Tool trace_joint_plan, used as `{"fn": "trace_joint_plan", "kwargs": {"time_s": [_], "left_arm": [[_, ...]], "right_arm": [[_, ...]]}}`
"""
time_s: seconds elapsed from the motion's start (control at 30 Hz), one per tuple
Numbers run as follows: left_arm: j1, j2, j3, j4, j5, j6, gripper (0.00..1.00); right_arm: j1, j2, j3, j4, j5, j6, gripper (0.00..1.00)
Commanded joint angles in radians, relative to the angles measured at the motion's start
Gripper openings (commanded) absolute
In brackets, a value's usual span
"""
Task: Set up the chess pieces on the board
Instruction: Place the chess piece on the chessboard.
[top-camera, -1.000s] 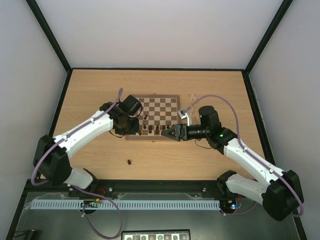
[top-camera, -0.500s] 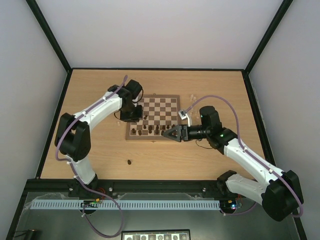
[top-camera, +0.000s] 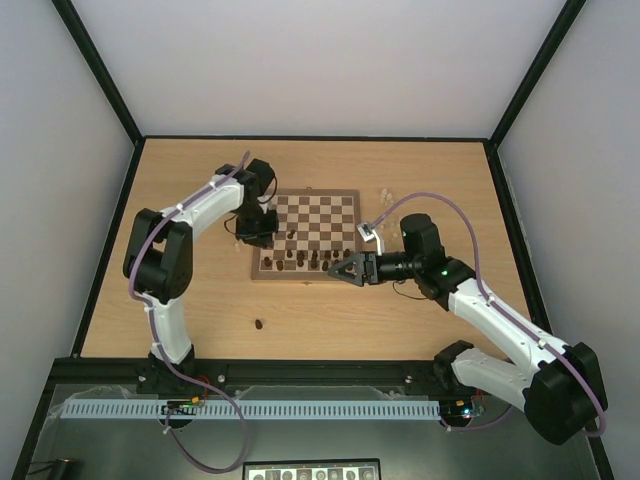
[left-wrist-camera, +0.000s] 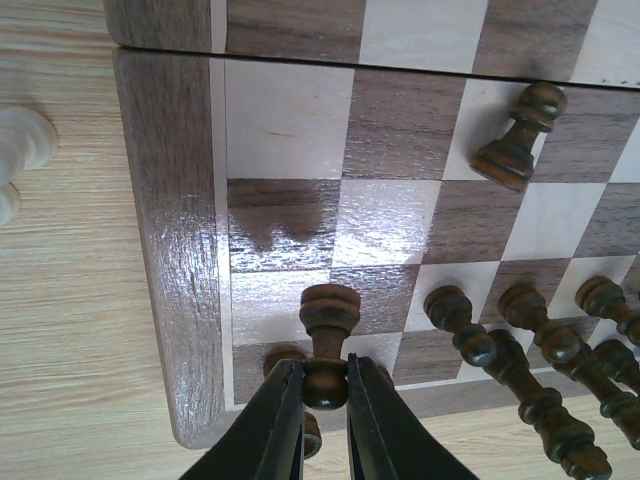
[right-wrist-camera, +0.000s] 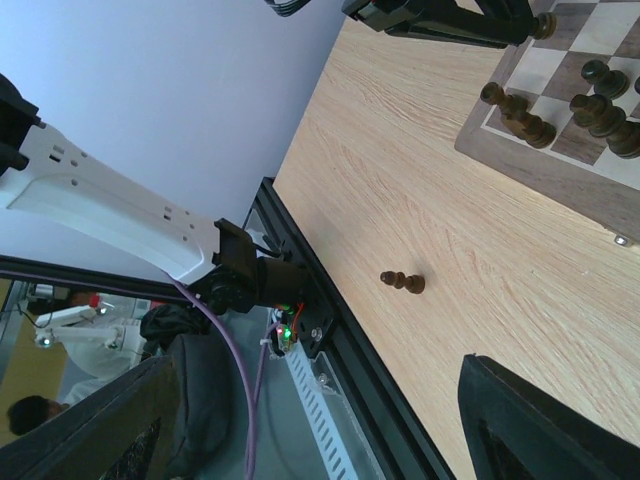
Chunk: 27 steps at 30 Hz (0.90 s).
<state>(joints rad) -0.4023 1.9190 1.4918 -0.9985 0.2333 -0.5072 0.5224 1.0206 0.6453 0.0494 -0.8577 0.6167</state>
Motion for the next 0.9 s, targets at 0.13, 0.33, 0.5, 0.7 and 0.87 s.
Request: {"fn": "trace_joint_plan", "kwargs": {"time_s": [0.13, 0.33, 0.5, 0.7, 0.87], "left_arm": [[0.011, 0.042, 0.048, -0.033, 0.057, 0.012, 0.16], [0.011, 0.068, 0.059, -0.032, 0.06, 0.012, 0.17], [0.012, 0.07, 0.079, -0.036, 0.058, 0.01, 0.17], [0.019, 0.037, 0.175, -0.065, 0.034, 0.004, 0.24], [0.018, -0.077, 0.209, -0.053, 0.015, -0.01, 0.34]], "right_arm": [[-0.007, -0.02, -0.018, 0.002, -0.034, -0.005, 0.77], [-0.007, -0.021, -0.022, 0.006, -0.039, -0.005, 0.77], [-0.007, -0.023, -0.022, 0.007, -0.038, -0.004, 0.77], [-0.008, -0.02, -0.024, 0.001, -0.03, -0.01, 0.77], [-0.007, 0.0, -0.013, -0.013, -0.01, -0.022, 0.77]]}}
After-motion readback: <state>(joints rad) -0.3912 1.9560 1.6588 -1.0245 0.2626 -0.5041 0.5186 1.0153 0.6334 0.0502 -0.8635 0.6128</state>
